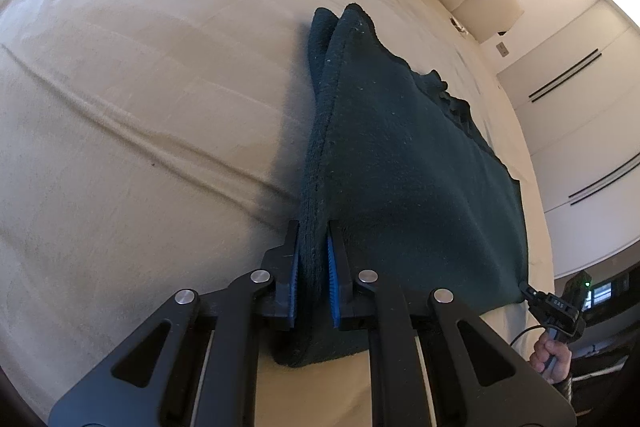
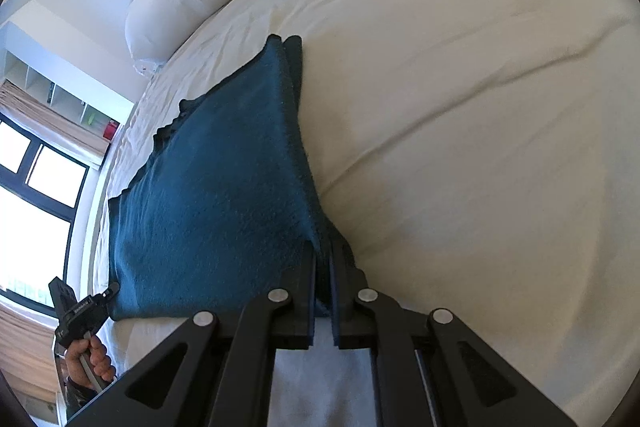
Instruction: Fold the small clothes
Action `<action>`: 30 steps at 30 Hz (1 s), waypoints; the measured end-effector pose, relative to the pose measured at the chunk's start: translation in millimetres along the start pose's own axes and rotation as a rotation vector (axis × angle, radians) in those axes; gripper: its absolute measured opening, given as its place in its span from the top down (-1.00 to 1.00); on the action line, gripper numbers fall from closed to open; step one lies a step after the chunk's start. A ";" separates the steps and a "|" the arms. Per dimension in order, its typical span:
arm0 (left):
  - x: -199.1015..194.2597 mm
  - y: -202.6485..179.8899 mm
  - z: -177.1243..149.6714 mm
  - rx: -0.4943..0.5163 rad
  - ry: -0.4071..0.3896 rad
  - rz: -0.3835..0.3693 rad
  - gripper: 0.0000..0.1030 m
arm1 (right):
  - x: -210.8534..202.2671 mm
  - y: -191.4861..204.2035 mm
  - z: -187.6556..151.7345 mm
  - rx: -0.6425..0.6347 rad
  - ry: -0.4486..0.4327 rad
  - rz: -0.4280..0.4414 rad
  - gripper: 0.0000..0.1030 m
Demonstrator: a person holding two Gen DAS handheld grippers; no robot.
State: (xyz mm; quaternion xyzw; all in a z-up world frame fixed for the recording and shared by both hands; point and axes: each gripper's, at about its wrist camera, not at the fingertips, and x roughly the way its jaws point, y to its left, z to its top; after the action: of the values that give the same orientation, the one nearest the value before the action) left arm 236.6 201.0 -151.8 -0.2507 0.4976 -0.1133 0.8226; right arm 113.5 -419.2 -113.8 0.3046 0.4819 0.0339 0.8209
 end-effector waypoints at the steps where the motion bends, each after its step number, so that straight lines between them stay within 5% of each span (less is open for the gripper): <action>1: 0.2 0.0 -0.1 -0.001 -0.001 0.000 0.79 | 1.1 -2.8 0.1 0.016 0.000 0.011 0.88; 19: -0.4 9.7 0.3 -0.028 0.002 -0.034 0.79 | 4.3 -3.4 -5.4 0.024 0.018 0.015 0.90; 25: -4.8 18.4 -3.1 -0.050 -0.001 -0.067 0.75 | -15.9 3.3 3.4 0.025 -0.059 -0.003 0.31; 30: -7.1 11.2 -6.4 -0.035 -0.009 -0.026 0.79 | -27.4 15.3 12.1 -0.008 -0.114 -0.027 0.25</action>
State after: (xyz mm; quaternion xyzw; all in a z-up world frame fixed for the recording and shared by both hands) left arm 226.9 211.7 -154.7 -0.2720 0.4924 -0.1140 0.8189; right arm 112.3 -422.0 -80.2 0.2963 0.4382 0.0073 0.8486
